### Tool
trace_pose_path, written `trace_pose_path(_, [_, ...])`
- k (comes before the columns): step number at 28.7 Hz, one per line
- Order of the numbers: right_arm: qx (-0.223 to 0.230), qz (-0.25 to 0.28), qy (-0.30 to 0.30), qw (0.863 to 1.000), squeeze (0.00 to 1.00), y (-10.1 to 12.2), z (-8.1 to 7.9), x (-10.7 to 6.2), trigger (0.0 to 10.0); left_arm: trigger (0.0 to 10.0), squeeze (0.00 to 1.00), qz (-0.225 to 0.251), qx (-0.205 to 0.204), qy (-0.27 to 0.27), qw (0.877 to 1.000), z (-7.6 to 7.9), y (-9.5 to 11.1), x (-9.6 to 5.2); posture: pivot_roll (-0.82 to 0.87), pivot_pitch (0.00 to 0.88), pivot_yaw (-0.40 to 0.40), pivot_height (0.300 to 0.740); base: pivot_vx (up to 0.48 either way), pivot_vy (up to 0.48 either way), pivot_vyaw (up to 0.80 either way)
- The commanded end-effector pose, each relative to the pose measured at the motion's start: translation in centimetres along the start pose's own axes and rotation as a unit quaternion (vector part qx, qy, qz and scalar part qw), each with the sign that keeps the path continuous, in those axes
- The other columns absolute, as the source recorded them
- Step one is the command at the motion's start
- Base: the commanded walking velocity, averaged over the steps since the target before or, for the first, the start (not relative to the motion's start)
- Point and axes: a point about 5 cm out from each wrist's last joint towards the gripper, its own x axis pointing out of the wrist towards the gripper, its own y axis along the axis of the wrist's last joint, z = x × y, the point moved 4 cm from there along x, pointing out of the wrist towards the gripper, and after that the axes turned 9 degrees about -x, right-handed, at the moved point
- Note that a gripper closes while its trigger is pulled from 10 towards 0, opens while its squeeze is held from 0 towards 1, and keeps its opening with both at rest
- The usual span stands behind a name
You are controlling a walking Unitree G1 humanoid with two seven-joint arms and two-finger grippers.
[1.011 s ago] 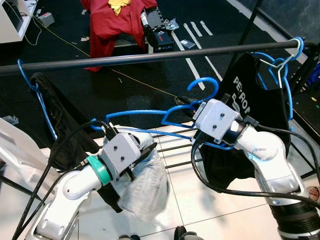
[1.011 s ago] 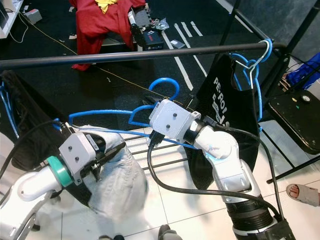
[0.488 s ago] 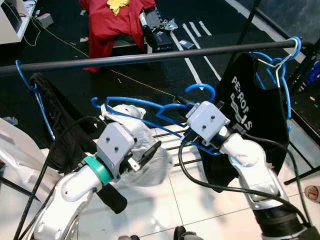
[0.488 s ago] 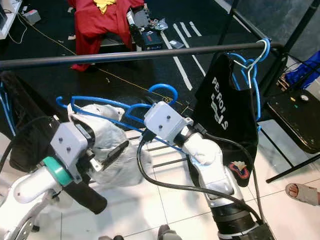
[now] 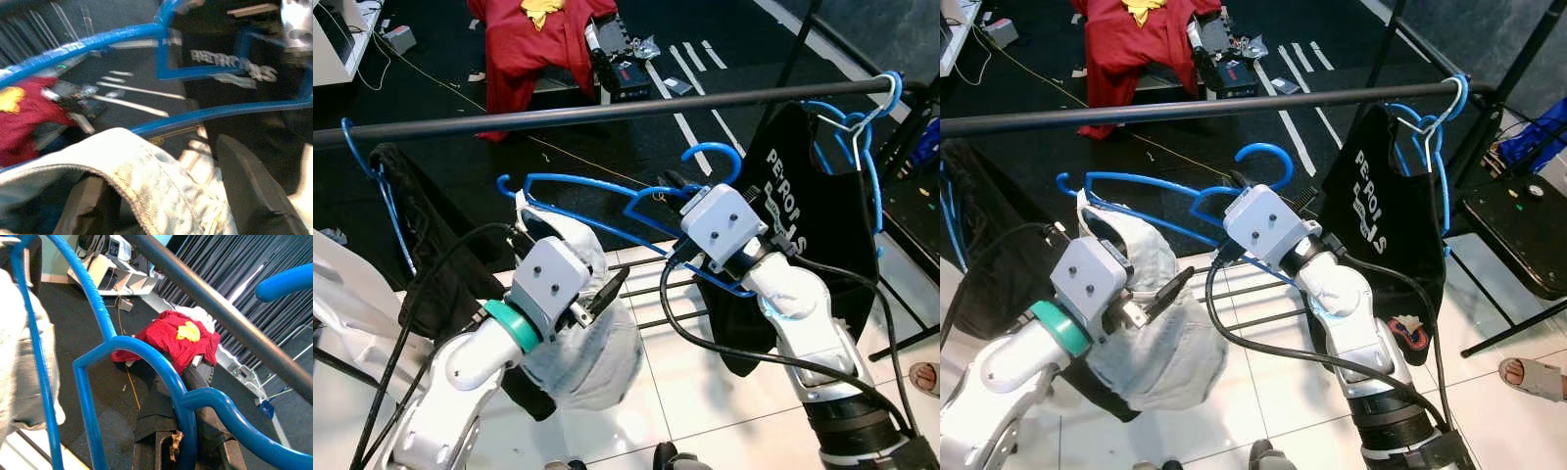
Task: Hang hanger
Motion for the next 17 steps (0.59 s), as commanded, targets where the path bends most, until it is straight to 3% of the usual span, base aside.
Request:
trace_pose_path(1, [-0.004, 0.011, -0.027, 1.0, 0.0, 0.7, 1.4, 0.2, 10.0, 10.0, 0.0, 0.041, 0.024, 0.023, 0.999, -0.1, 1.6, 0.6, -0.11, 0.17, 0.035, 0.74, 0.0, 0.0, 0.0])
trace_pose_path(6, [0.029, -0.026, -0.029, 0.999, 0.0, -0.7, 1.4, 0.1, 10.0, 10.0, 0.0, 0.054, 0.016, 0.017, 0.998, 0.0, 2.4, 1.4, -0.11, 0.168, 0.033, 0.74, 0.0, 0.0, 0.0])
trace_pose_path(7, [0.04, -0.047, -0.026, 0.998, 0.0, -1.6, 1.2, 0.1, 10.0, 10.0, 0.0, 0.058, 0.008, 0.011, 0.998, 0.1, 2.7, 2.1, -0.11, 0.169, 0.033, 0.74, 0.0, 0.0, 0.0])
trace_pose_path(12, [0.053, -0.065, -0.024, 0.996, 0.0, -2.4, 0.9, 0.2, 10.0, 10.0, 0.0, 0.058, -0.006, 0.003, 0.998, 0.2, 3.0, 2.9, -0.11, 0.168, 0.035, 0.74, 0.0, 0.0, 0.0])
trace_pose_path(13, [0.067, -0.078, -0.026, 0.994, 0.0, -3.1, 0.9, 0.5, 10.0, 10.0, 0.0, 0.052, -0.011, -0.007, 0.999, 0.2, 3.0, 4.1, -0.11, 0.169, 0.036, 0.74, 0.0, 0.0, 0.0])
trace_pose_path(14, [0.067, -0.078, -0.026, 0.994, 0.0, -3.1, 0.9, 0.5, 10.0, 10.0, 0.0, 0.052, -0.011, -0.007, 0.999, 0.2, 3.0, 4.1, -0.11, 0.169, 0.036, 0.74, 0.0, 0.0, 0.0])
trace_pose_path(15, [0.084, -0.093, -0.024, 0.992, 0.0, -4.0, 0.7, 1.4, 10.0, 10.0, 0.0, 0.038, -0.001, -0.021, 0.999, 0.3, 2.8, 5.9, -0.12, 0.17, 0.04, 0.74, 0.0, 0.0, 0.0])
trace_pose_path(16, [0.084, -0.093, -0.024, 0.992, 0.0, -4.0, 0.7, 1.4, 10.0, 10.0, 0.0, 0.038, -0.001, -0.021, 0.999, 0.3, 2.8, 5.9, -0.12, 0.17, 0.04, 0.74, 0.0, 0.0, 0.0])
trace_pose_path(17, [0.097, -0.105, -0.02, 0.989, 0.0, -4.7, 0.6, 2.2, 10.0, 10.0, 0.0, 0.032, 0.01, -0.034, 0.999, 0.4, 2.8, 7.3, -0.12, 0.17, 0.04, 0.74, 0.0, 0.0, 0.0])
